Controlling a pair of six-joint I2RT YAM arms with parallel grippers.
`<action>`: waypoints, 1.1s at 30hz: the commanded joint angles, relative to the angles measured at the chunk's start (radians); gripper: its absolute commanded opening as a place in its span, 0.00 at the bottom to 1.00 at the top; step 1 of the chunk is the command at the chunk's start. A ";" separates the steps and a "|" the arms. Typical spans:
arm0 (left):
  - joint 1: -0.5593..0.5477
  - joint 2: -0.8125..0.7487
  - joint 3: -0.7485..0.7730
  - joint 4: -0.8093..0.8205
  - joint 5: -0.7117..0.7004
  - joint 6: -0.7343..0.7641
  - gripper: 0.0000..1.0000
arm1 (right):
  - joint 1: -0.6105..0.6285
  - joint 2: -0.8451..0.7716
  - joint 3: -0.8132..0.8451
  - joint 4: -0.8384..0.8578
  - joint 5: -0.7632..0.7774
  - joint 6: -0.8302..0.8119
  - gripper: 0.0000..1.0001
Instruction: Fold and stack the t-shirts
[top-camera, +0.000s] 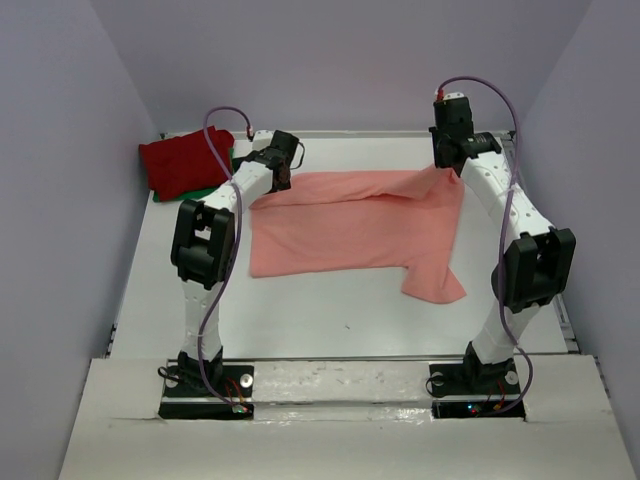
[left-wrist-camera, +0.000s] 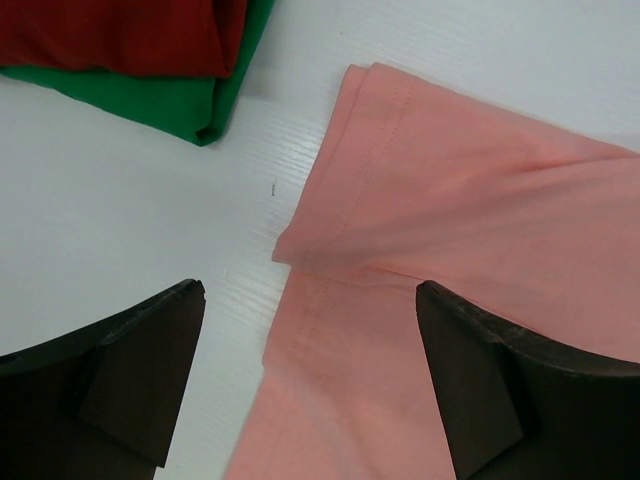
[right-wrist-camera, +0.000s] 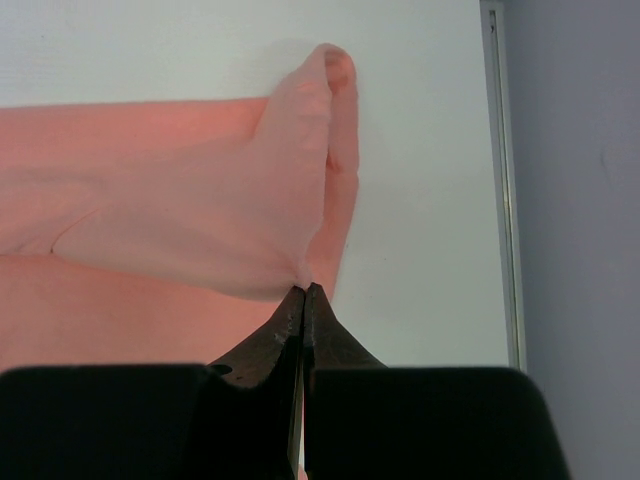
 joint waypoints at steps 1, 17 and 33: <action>-0.015 -0.081 0.042 0.013 -0.008 0.008 0.99 | 0.005 0.043 0.018 -0.048 0.088 0.086 0.00; -0.020 -0.173 0.065 0.002 0.006 0.043 0.99 | 0.005 0.047 -0.142 -0.094 0.194 0.266 0.71; -0.053 -0.183 0.012 0.039 0.032 0.047 0.99 | 0.005 0.122 0.015 -0.076 -0.018 0.198 0.08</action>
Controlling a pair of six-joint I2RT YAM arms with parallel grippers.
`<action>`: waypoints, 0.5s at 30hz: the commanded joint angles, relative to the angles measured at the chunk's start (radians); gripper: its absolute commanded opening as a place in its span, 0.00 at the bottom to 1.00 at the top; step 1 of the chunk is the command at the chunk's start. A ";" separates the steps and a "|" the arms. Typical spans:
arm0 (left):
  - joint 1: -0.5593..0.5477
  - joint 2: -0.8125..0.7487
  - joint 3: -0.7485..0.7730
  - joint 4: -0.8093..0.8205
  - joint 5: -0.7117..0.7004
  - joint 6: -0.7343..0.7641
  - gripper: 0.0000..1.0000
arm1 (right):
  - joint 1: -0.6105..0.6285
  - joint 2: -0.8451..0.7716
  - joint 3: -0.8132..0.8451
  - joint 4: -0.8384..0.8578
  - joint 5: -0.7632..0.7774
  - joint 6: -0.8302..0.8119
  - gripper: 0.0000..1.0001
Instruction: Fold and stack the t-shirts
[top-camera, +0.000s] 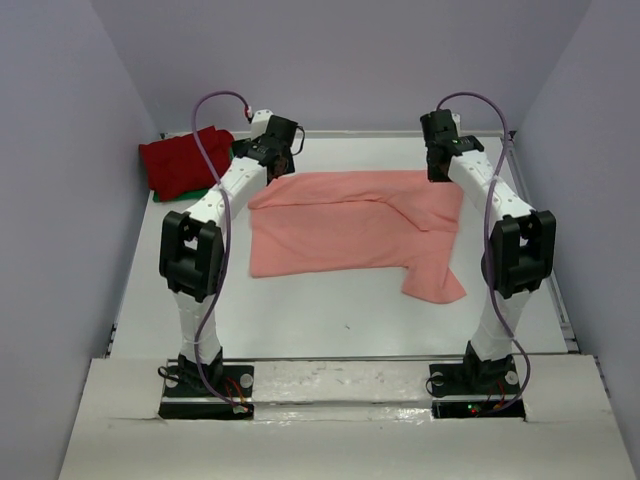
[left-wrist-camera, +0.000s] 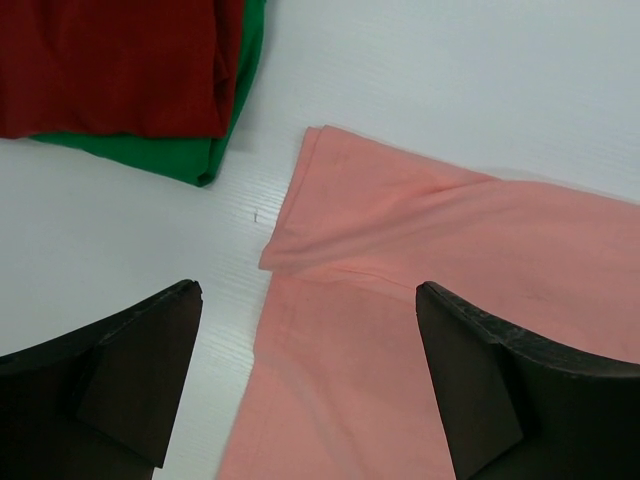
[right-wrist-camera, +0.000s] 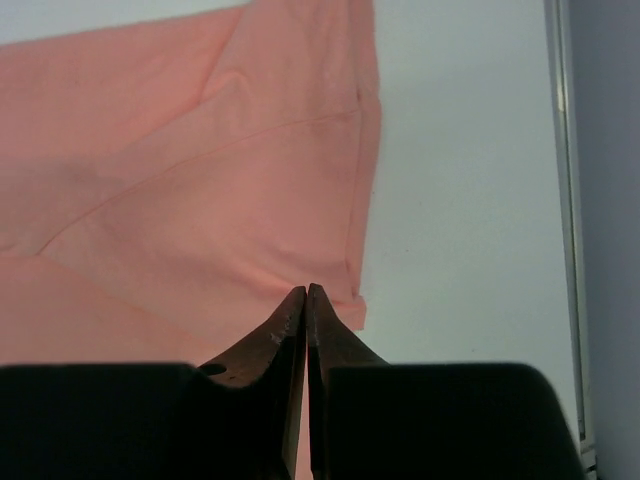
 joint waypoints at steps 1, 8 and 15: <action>-0.037 -0.059 -0.039 0.026 -0.006 -0.003 0.99 | 0.005 -0.026 -0.005 0.059 -0.137 -0.004 0.09; -0.109 -0.161 -0.125 0.046 -0.009 -0.035 0.99 | 0.005 -0.178 -0.226 0.131 -0.230 0.042 0.27; -0.091 -0.102 -0.058 0.039 0.012 0.012 0.87 | 0.005 -0.177 -0.232 0.138 -0.176 0.020 0.00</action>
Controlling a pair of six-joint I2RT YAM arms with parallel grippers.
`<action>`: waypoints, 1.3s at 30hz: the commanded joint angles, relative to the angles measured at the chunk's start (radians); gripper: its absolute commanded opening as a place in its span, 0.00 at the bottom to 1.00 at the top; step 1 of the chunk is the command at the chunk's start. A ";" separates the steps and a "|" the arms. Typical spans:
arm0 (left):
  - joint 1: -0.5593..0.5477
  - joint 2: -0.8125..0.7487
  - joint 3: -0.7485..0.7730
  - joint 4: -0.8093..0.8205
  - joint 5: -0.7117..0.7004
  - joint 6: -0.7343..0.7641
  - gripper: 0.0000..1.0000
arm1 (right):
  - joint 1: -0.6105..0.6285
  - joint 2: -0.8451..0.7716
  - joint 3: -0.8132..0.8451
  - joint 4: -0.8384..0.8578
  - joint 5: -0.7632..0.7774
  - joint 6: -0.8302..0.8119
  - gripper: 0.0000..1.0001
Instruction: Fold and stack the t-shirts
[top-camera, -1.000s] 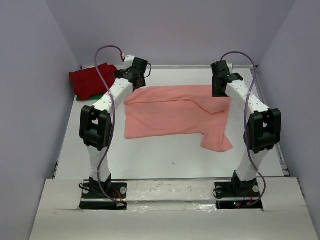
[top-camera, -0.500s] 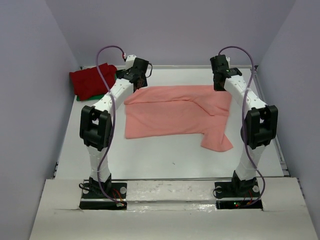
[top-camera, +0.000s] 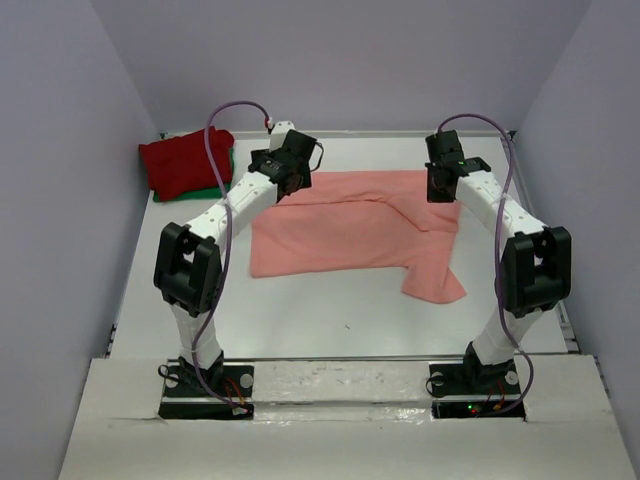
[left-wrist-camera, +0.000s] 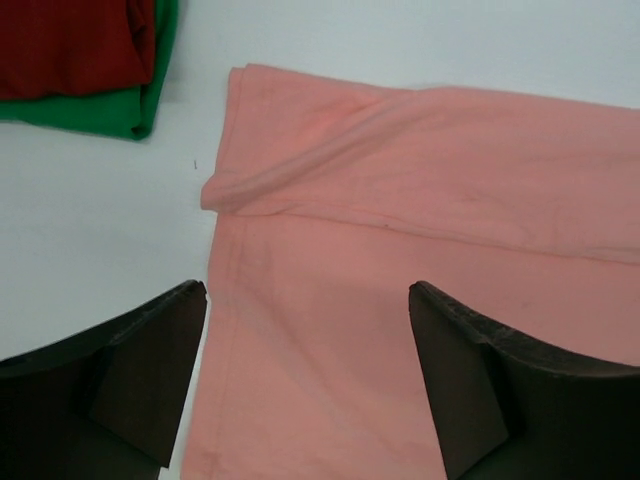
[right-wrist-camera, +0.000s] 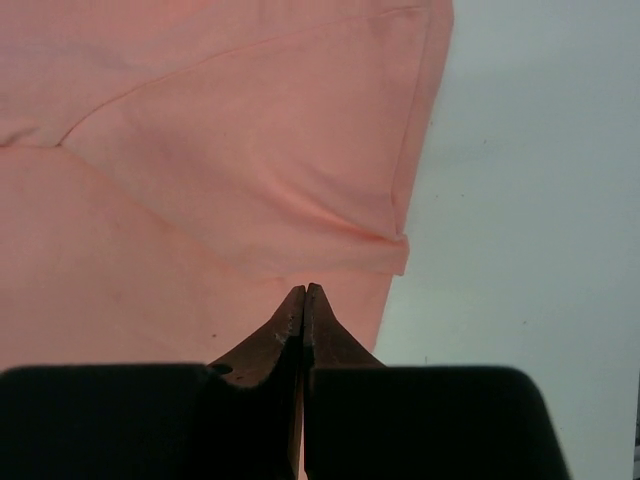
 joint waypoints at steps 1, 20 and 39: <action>0.040 0.035 0.122 -0.045 0.009 0.016 0.78 | 0.005 0.005 0.066 0.049 -0.009 0.001 0.00; 0.181 0.405 0.426 -0.093 0.254 0.062 0.00 | 0.005 0.065 0.322 -0.013 -0.111 -0.054 0.00; 0.240 0.523 0.452 -0.063 0.470 0.025 0.00 | 0.005 -0.042 0.268 -0.005 -0.110 -0.054 0.00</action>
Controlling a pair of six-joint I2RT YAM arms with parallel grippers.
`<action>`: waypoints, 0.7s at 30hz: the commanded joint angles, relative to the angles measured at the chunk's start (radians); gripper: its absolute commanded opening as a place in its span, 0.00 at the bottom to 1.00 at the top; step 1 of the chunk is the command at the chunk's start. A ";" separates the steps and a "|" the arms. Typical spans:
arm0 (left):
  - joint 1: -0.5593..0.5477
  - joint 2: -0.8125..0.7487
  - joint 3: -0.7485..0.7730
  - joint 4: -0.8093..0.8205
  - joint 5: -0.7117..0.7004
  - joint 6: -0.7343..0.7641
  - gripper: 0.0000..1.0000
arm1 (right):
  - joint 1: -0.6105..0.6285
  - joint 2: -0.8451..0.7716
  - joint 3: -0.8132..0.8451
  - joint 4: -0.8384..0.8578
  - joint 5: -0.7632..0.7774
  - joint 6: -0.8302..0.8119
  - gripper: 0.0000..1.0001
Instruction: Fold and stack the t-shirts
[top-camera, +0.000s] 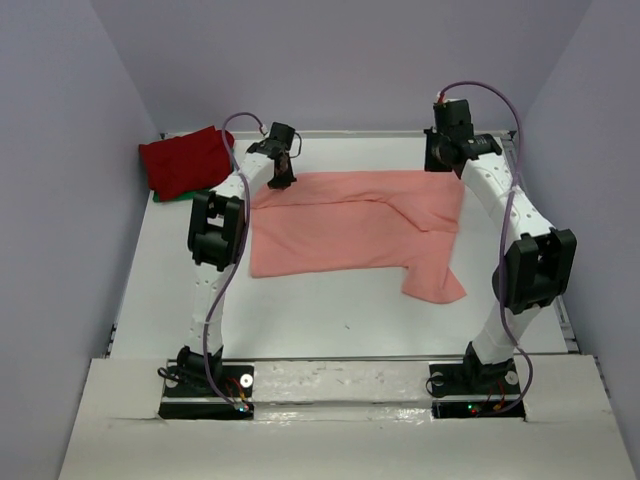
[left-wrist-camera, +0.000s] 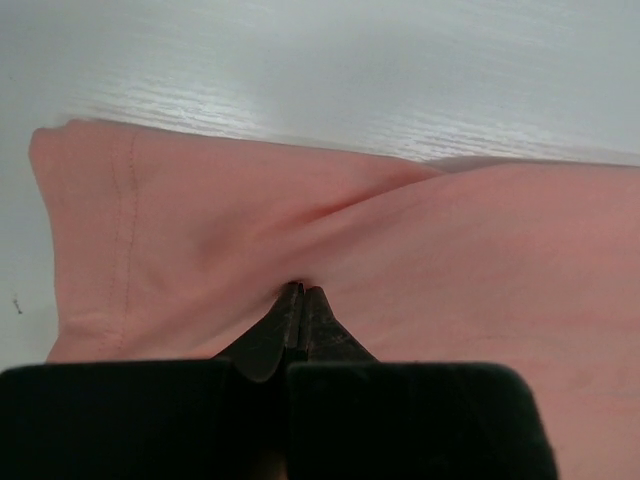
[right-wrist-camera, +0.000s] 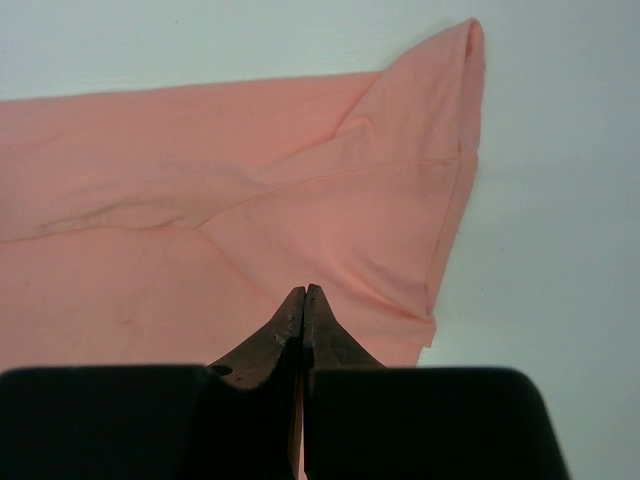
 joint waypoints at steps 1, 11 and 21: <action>0.035 0.039 0.063 -0.018 0.072 -0.017 0.00 | 0.005 -0.094 -0.002 0.011 0.000 -0.006 0.00; 0.075 0.127 0.143 -0.034 0.103 -0.028 0.00 | 0.005 -0.186 -0.023 0.020 -0.052 -0.006 0.00; 0.141 0.179 0.236 -0.057 0.115 0.000 0.00 | 0.005 -0.177 -0.048 0.024 -0.045 0.007 0.00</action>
